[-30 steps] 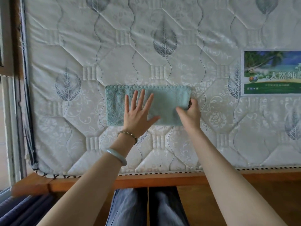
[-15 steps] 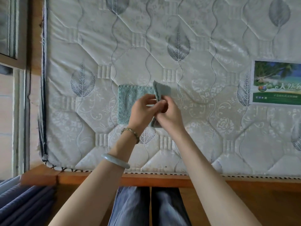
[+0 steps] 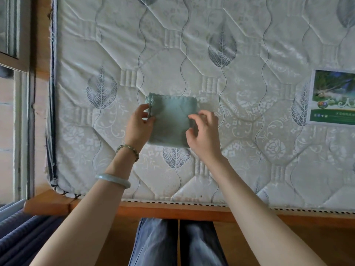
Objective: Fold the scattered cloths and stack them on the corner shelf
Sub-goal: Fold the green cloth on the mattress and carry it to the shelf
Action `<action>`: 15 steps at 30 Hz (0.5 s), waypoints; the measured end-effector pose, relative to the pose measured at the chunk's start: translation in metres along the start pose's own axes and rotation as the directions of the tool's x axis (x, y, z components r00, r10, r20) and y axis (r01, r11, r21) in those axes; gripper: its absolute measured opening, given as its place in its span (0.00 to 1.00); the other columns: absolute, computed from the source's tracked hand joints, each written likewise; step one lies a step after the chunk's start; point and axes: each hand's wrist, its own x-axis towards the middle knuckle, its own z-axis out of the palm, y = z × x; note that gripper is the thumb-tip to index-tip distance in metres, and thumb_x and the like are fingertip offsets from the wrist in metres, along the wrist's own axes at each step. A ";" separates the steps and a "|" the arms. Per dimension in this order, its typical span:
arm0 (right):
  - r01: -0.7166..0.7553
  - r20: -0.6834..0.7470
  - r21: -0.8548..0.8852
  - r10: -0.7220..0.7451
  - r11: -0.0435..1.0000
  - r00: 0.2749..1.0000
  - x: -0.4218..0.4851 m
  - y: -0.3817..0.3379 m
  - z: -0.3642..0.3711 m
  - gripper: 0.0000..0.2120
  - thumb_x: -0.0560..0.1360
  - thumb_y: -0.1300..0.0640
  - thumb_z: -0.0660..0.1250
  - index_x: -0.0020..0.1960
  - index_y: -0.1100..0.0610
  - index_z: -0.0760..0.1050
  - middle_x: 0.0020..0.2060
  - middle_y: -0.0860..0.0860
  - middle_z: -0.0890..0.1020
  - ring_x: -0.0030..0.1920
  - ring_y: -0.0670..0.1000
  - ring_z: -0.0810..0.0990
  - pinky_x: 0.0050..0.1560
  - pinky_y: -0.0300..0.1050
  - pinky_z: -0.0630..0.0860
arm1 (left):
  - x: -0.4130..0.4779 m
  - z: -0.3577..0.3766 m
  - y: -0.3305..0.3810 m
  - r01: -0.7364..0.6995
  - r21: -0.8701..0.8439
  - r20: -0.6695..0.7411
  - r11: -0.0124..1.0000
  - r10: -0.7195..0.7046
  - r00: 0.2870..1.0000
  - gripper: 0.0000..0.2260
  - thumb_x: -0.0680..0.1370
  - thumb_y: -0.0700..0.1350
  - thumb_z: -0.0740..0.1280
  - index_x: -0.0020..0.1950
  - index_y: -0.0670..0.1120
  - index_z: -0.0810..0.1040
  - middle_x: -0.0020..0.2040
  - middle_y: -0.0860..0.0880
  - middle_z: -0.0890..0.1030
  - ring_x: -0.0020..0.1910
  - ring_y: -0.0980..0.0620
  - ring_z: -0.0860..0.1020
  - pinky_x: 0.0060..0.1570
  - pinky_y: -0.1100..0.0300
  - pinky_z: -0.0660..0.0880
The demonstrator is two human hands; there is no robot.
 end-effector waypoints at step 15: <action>0.323 0.026 -0.226 -0.325 0.919 0.945 0.019 -0.006 0.021 0.20 0.72 0.62 0.60 0.63 0.65 0.75 0.68 0.66 0.70 0.70 0.63 0.66 0.70 0.58 0.62 | -0.005 0.010 -0.012 -0.366 0.619 -0.095 0.695 0.529 0.844 0.25 0.80 0.50 0.58 0.74 0.40 0.63 0.72 0.39 0.67 0.71 0.40 0.65 0.69 0.47 0.60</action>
